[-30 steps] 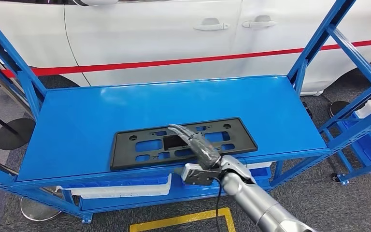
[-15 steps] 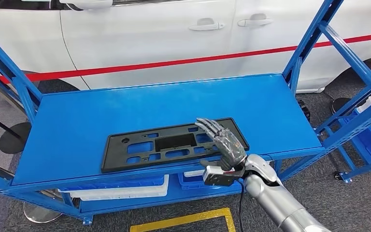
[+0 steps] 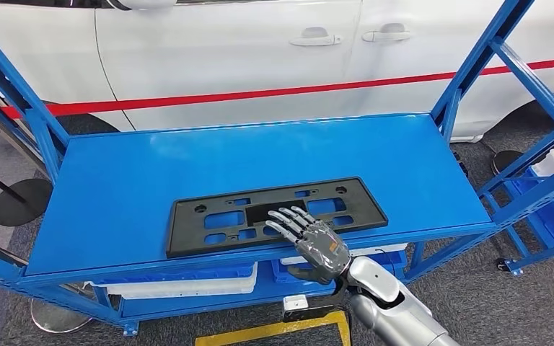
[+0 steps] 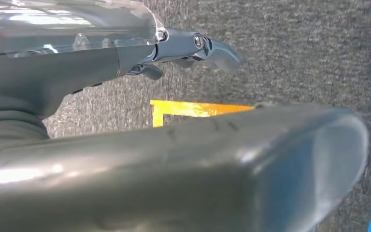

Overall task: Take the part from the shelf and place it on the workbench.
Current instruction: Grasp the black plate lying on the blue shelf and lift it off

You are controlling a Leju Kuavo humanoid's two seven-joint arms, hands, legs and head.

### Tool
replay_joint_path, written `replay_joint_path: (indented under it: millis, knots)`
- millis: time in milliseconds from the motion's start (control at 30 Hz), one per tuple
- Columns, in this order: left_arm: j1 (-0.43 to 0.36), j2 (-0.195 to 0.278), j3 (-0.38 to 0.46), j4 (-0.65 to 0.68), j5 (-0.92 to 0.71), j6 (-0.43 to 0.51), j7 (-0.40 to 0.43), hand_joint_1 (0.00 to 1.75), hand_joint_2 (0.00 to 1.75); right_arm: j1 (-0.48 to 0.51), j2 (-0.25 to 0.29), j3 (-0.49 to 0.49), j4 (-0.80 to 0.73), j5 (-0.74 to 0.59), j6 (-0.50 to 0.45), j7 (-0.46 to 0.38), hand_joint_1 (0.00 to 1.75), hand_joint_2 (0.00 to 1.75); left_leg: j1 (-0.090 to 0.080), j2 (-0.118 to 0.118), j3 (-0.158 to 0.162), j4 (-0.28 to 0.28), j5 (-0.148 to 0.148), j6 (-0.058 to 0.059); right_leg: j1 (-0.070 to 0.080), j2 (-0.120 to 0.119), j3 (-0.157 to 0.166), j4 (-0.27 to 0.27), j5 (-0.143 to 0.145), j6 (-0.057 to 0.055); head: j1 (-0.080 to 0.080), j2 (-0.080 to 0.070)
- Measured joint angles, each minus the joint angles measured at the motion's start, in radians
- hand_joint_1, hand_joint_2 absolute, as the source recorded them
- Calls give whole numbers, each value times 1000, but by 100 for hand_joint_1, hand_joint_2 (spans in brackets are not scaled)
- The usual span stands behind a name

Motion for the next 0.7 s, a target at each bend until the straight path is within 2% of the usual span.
replay_joint_path:
  millis: [33, 100, 133, 167, 233, 300, 367, 433, 467, 500, 533, 600, 633, 700]
  knots:
    - [0, 0, 0, 0, -1, -2, -1, 0, 0, 0, 0, 2, -1, 11, -4, 8, 0, 175, 0, -1, 2, 0, -1, -1, 0, 0, 22, -49, 34, -4, 0, 0]
    - [-2, -1, -1, 0, -3, -6, -2, 0, 0, 0, 0, 6, -5, 31, -23, 21, 0, 175, -1, -2, 5, -1, -2, -4, 6, 1, 91, -193, 99, -18, 0, 0]
    - [-3, -2, -1, 0, -5, -8, -2, 0, 0, -1, 1, 8, -6, 39, -37, 26, 0, 175, -1, -3, 5, -3, -2, -7, 10, 1, 115, -246, 116, -25, 1, 0]
    - [-3, -2, -1, 0, -6, -8, -2, 0, 0, 0, 2, 9, -8, 46, -50, 30, 0, 175, 0, -3, 4, -5, -1, -11, 15, 1, 126, -273, 120, -30, 1, 0]
    - [-4, -3, -1, 0, -7, -9, -2, 0, 0, 1, 4, 13, -9, 55, -66, 32, 0, 175, 0, -3, 8, -15, 2, -23, 18, 2, 129, -285, 121, -37, 3, 0]
    - [-5, -2, -1, 0, -8, -9, -3, 0, 0, 2, 7, 15, -11, 62, -78, 37, 0, 175, -2, -1, 8, -6, -9, -32, 13, -1, 143, -309, 131, -44, 2, 0]
    - [-5, -1, -1, 0, -9, -9, -5, 0, 0, 3, 15, 16, -13, 75, -99, 48, 0, 175, -3, 1, -25, 75, -60, -36, 8, -5, 155, -327, 139, -51, 1, 0]
    - [-4, -1, -1, 0, -10, -9, -7, 0, 0, 5, 28, 19, -13, 96, -118, 61, 0, 175, -3, 2, -85, 202, -118, -39, 11, -5, 156, -327, 137, -56, 0, 0]
    - [-4, -1, -1, 0, -11, -9, -8, 0, 0, 7, 35, 21, -12, 106, -124, 67, 0, 175, -3, 2, -104, 241, -126, -41, 13, -5, 156, -324, 136, -58, 0, 0]
    - [-3, -1, -1, 0, -12, -8, -9, 0, 0, 8, 41, 23, -12, 113, -129, 72, 0, 175, -3, 2, -105, 243, -115, -42, 14, -4, 156, -321, 133, -58, 0, 0]
    - [-3, 0, -1, 0, -13, -7, -10, 0, 0, 9, 46, 24, -12, 119, -133, 77, 0, 175, -3, 2, -88, 205, -85, -43, 14, -3, 156, -315, 130, -56, 0, 0]
    - [-3, 2, -1, 0, -13, -6, -12, 0, 0, 8, 56, 27, -11, 128, -139, 82, 0, 175, -4, 3, -24, 72, -23, -40, 15, -2, 153, -298, 118, -49, 0, 0]
    - [-4, 3, -1, 0, -14, -5, -12, 0, 0, 8, 60, 29, -9, 135, -143, 84, 0, 175, -4, 3, -1, 24, -7, -35, 17, -1, 150, -289, 113, -44, 1, 0]
    - [-5, 3, -1, 0, -16, -3, -13, 0, 0, 6, 72, 36, -2, 156, -158, 94, 0, 175, -8, 1, 11, -3, -7, -25, 20, 0, 143, -278, 108, -37, 1, 0]
